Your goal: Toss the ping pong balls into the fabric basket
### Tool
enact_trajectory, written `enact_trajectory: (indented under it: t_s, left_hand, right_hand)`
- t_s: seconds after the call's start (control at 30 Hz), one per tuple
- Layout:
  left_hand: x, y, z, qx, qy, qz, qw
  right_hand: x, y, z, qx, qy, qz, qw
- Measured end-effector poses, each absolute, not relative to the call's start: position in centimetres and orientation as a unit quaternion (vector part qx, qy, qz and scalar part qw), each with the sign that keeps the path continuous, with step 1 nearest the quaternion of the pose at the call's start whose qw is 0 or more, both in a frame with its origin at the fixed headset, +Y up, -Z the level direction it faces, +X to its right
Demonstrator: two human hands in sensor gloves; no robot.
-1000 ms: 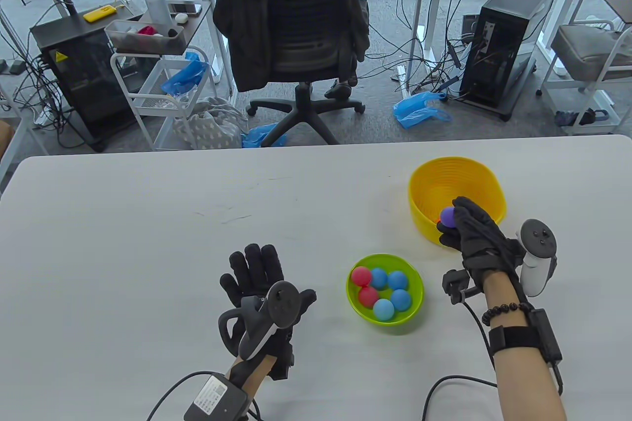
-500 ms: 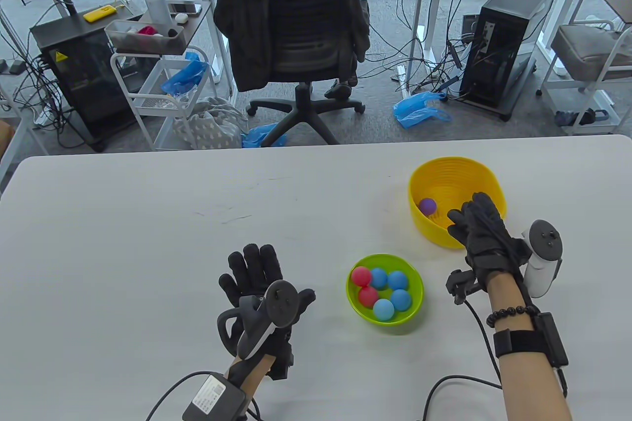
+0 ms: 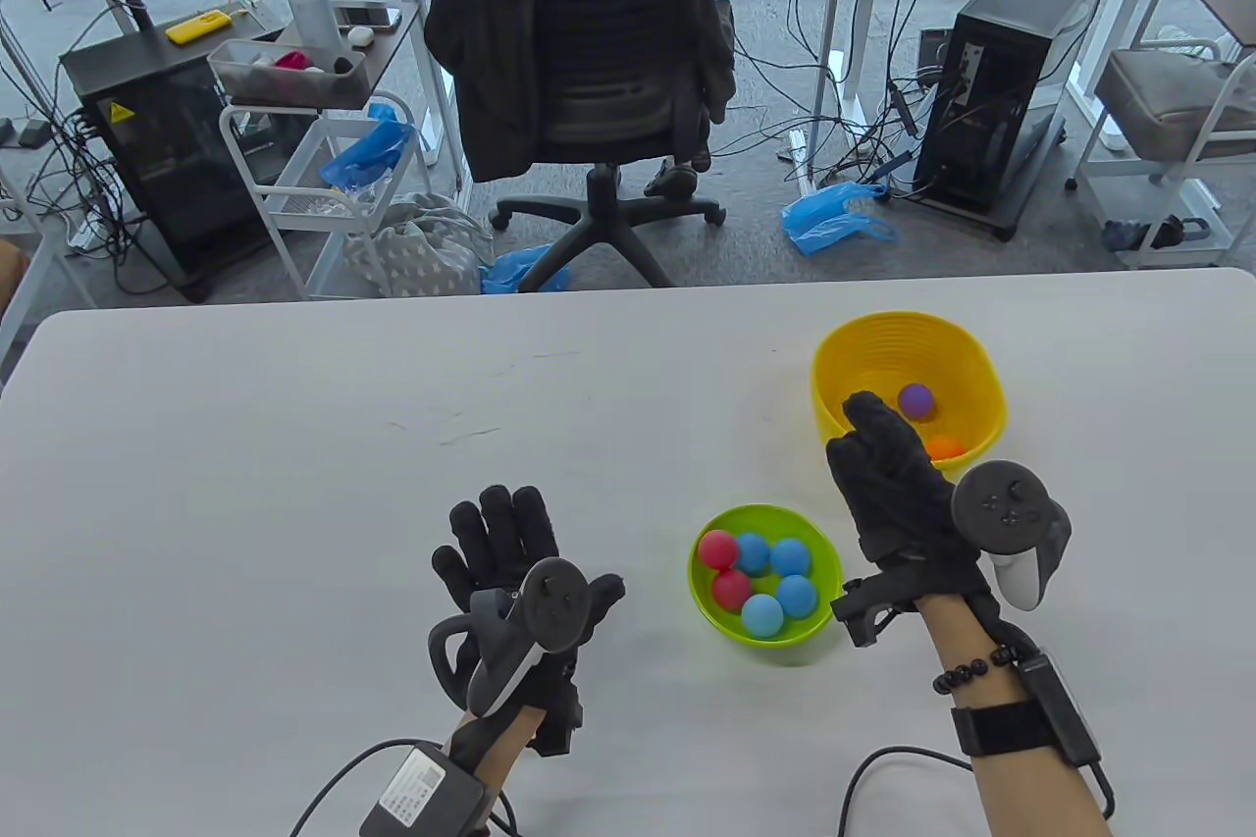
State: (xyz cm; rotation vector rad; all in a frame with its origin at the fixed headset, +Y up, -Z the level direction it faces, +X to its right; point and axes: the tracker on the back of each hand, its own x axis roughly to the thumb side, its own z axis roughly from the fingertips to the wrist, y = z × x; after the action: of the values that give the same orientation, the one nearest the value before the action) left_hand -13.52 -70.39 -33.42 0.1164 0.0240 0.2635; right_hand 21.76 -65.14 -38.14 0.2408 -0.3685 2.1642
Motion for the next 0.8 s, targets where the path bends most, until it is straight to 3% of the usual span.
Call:
enact_trajectory:
  t_s: [0.23,0.47,0.8]
  left_hand:
    - [-13.7,-70.3,-33.3,0.061,0.012,0.135,0.989]
    - [-13.9,-70.3,-33.3,0.059,0.013,0.137,0.989]
    - [-14.0,-70.2,-33.2,0.065,0.012,0.139,0.988]
  right_hand:
    - [17.3,-64.7,-37.3,0.154,-0.13,0.933,0.298]
    - [11.4,-66.4,-38.1,0.215,-0.022,0.966,0.141]
    - [7.5,-69.9,-39.6,0.176,0.044,0.983,0.009]
